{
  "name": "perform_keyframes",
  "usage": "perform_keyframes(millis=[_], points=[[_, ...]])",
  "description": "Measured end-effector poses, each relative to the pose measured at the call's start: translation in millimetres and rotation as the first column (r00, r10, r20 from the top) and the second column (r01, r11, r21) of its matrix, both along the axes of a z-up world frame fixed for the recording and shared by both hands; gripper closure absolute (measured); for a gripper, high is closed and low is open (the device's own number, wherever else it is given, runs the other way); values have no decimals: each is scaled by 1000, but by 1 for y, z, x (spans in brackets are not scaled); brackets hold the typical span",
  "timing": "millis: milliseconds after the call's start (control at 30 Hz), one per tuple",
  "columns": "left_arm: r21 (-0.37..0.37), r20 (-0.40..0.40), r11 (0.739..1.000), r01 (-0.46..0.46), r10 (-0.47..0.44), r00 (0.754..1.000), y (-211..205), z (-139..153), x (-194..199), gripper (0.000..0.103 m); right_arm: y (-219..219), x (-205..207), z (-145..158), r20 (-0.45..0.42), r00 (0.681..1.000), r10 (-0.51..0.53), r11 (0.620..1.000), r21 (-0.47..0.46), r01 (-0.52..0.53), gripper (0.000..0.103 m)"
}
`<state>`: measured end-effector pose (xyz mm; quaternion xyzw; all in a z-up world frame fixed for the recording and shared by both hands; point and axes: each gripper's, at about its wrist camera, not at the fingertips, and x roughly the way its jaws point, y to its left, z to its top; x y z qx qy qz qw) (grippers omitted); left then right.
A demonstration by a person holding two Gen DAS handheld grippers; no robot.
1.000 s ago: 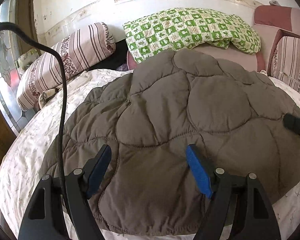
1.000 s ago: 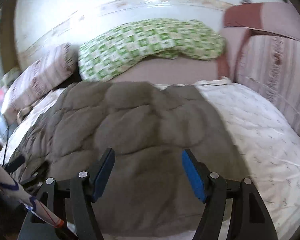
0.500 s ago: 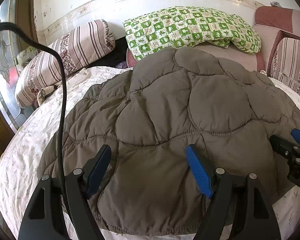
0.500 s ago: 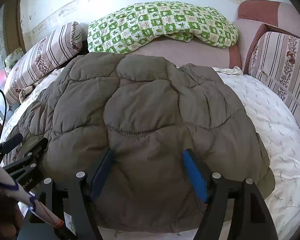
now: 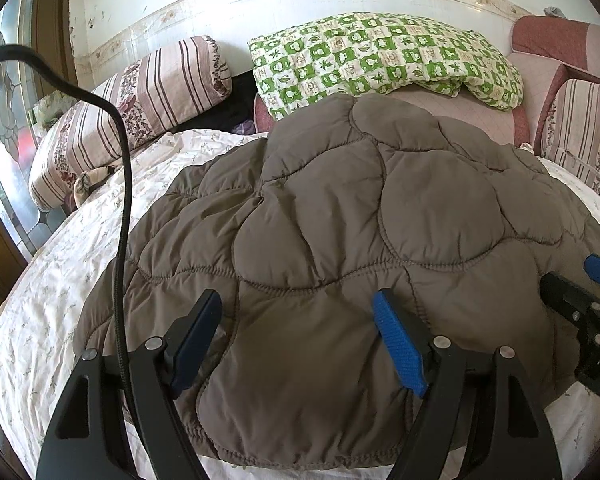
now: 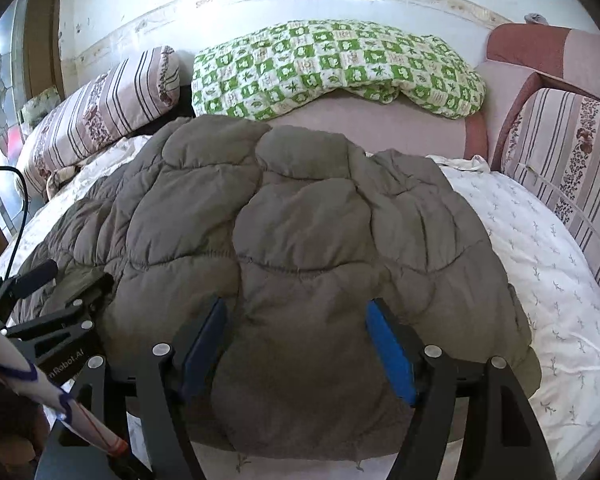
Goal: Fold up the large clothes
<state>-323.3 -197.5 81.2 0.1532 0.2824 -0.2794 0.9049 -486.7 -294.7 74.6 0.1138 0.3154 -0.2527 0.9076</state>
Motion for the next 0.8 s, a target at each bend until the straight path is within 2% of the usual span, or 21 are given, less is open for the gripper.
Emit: perform_keyframes(millis=[300, 600, 800], points=[[-12, -6, 1000, -4, 4, 1000, 3, 1, 0, 23, -2, 2, -5, -17, 1000, -1, 1000, 23, 2, 25], [-43, -28, 998, -55, 54, 998, 31, 15, -5, 23, 1, -22, 13, 44, 998, -40, 999, 5, 39, 25], [-48, -119, 988, -148, 142, 983, 64, 4, 1, 23, 4, -40, 14, 41, 997, -63, 997, 38, 61, 25]])
